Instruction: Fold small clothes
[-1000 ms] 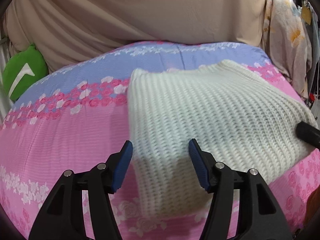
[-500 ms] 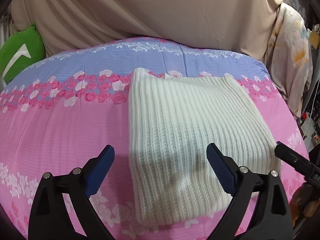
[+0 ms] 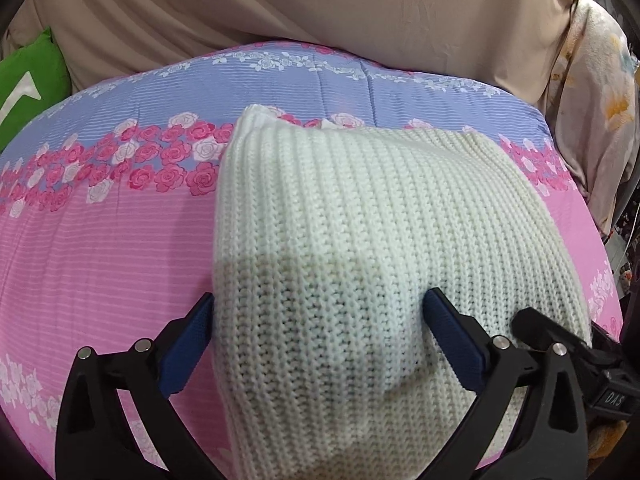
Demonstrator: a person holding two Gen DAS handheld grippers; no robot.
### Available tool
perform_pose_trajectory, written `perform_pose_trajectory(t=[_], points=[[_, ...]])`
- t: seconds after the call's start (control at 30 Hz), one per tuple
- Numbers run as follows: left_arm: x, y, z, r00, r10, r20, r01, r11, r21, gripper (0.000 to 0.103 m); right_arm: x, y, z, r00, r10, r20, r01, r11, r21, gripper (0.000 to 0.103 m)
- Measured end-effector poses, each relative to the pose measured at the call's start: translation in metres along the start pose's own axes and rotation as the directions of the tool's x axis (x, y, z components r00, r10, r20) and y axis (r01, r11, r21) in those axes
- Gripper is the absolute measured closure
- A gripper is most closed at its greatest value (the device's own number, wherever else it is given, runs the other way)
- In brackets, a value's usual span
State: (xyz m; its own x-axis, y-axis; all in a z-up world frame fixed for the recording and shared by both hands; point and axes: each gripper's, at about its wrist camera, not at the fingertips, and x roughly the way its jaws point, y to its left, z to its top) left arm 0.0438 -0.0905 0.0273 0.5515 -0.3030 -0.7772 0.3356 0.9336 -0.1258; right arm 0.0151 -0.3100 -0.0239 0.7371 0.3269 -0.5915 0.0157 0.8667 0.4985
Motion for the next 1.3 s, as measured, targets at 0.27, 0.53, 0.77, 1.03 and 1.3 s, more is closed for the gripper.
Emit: perform_pose_trajectory(t=[0.27,0.53,0.77,1.03,1.3], points=[[0.006,0.005,-0.005,0.998,-0.052,0.039,0.052,0.998,-0.018,0.005,0.007,-0.007,0.003,1.0,0.018,-0.015,-0.018,1.0,0.019,0.006],[0.015,0.021,-0.004,0.982,-0.191,0.0,0.19,0.976,-0.102,0.005,0.019,-0.016,0.012,0.996,0.083,-0.038,-0.079,0.994,0.081,0.019],[-0.01,0.016,0.003,0.97,-0.242,0.026,0.243,0.969,-0.047,0.049,0.002,-0.003,0.017,0.988,0.154,-0.005,-0.152,0.983,0.106,0.058],[-0.07,0.01,0.015,0.904,-0.42,0.075,0.417,0.908,0.048,0.06,-0.07,0.054,0.025,0.982,0.148,0.118,-0.146,0.989,-0.029,0.059],[-0.167,0.022,0.043,0.832,-0.481,0.276,0.435,0.875,0.213,0.06,-0.143,0.127,0.053,0.936,0.188,0.298,-0.122,0.966,-0.226,0.059]])
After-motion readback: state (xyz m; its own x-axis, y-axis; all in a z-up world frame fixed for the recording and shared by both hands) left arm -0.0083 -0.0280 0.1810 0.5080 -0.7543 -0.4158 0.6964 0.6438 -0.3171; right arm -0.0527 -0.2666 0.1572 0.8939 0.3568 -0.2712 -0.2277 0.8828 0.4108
